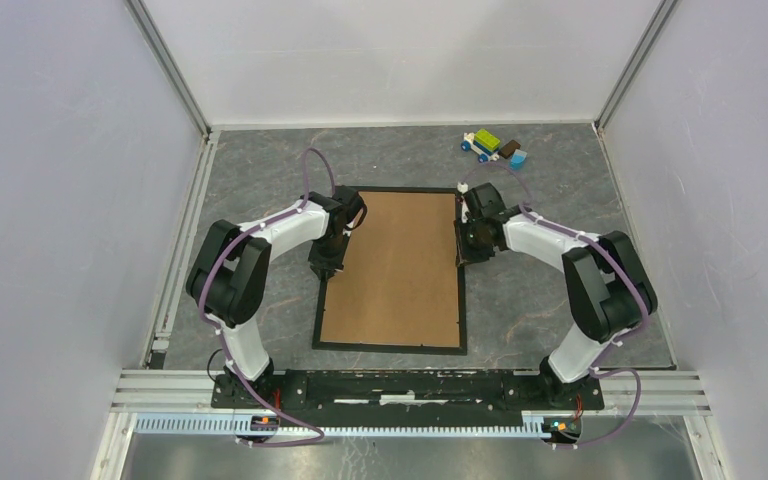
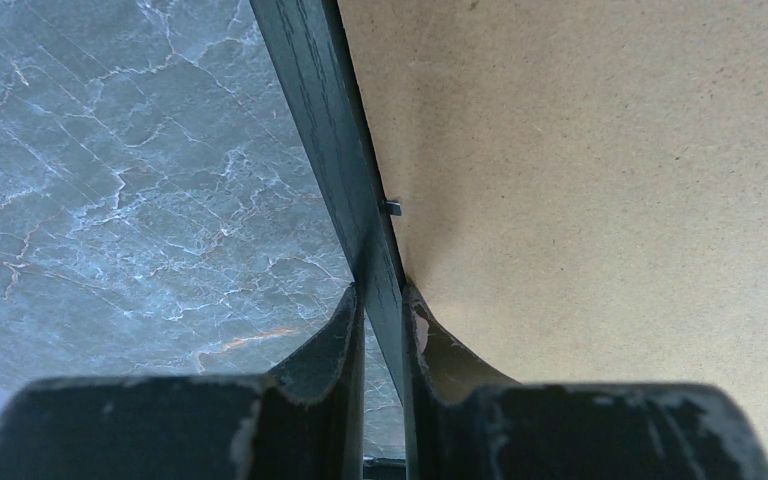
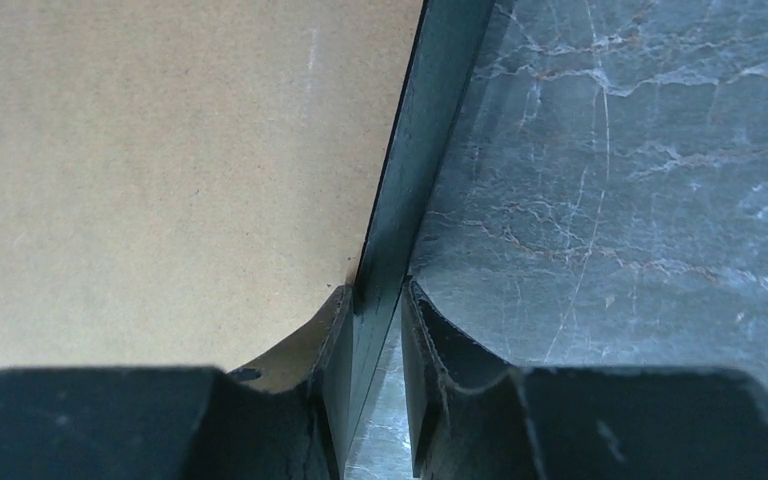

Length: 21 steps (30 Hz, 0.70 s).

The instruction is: Put the photo into the frame

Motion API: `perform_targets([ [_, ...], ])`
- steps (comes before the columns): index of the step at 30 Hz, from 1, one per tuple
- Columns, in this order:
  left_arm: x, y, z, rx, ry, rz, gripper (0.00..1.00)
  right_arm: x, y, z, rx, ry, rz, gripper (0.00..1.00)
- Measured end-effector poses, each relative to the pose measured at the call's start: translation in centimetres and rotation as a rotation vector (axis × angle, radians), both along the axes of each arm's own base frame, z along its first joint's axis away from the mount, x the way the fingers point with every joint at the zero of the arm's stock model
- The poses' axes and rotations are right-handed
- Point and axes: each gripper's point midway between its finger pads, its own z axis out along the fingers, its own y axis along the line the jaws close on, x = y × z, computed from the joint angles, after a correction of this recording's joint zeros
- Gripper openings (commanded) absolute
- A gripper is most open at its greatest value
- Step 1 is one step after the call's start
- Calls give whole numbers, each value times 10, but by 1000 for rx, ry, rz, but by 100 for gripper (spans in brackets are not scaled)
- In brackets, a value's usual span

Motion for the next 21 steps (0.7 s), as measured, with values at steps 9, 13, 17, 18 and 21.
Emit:
perform_targets([
  [9,0,0,0,0,0,0,2,-2,2,-1,-228,5,-8,36],
  [13,0,0,0,0,0,0,2,1,4,8,-220,-11,26,48],
  [17,0,0,0,0,0,0,2,7,11,12,-50,14,22,57],
  [18,0,0,0,0,0,0,2,11,10,15,-14,16,20,57],
  [21,0,0,0,0,0,0,2,33,-2,32,35,-15,-13,52],
])
